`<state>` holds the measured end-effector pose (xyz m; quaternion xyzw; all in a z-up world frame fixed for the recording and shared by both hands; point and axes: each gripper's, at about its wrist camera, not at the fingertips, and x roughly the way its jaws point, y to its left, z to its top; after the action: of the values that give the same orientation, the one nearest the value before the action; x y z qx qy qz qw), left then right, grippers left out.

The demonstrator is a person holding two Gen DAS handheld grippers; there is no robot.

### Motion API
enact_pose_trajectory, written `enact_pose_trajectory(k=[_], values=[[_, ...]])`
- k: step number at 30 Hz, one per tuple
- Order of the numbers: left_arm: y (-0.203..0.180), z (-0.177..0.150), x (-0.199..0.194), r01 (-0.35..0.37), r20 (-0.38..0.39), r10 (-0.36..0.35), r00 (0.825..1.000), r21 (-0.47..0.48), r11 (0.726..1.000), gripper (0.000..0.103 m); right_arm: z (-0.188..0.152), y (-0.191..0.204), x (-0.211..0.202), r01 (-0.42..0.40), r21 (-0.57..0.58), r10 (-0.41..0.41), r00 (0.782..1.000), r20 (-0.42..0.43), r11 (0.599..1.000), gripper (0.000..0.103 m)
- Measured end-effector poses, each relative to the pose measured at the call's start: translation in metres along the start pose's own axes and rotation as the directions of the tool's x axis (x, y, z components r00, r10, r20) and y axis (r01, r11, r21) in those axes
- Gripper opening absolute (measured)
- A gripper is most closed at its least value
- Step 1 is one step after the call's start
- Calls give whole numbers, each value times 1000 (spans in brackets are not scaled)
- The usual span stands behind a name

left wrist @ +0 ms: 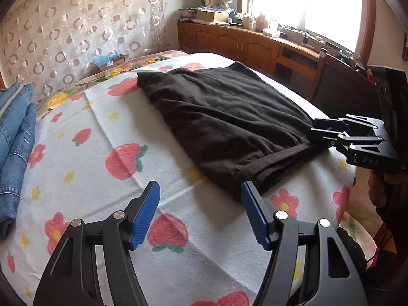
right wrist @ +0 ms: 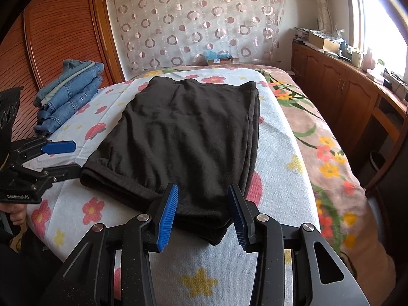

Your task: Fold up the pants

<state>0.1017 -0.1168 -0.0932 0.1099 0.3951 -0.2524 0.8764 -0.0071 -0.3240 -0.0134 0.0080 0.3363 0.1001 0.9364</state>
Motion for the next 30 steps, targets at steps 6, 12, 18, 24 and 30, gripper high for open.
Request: enact_pose_trajectory(k=[6, 12, 18, 24, 30], values=[[-8, 3, 2, 8, -1, -8, 1000, 22, 1000, 58, -1, -1, 0, -3, 5, 3, 1000, 5, 1000, 43], [-17, 2, 3, 35, 1, -35, 999, 43, 998, 52, -2, -1, 0, -5, 8, 5, 1000, 9, 1000, 43], [-26, 6, 13, 38, -19, -37, 999, 60, 997, 50, -2, -2, 0, -6, 9, 5, 1000, 13, 1000, 44], [-28, 8, 10, 50, 3, -51, 999, 53, 997, 29, -2, -4, -1, -11, 12, 10, 1000, 18, 1000, 44], [-28, 5, 4, 61, 25, -62, 998, 52, 997, 12, -3, -5, 0, -19, 17, 19, 999, 26, 1000, 46]])
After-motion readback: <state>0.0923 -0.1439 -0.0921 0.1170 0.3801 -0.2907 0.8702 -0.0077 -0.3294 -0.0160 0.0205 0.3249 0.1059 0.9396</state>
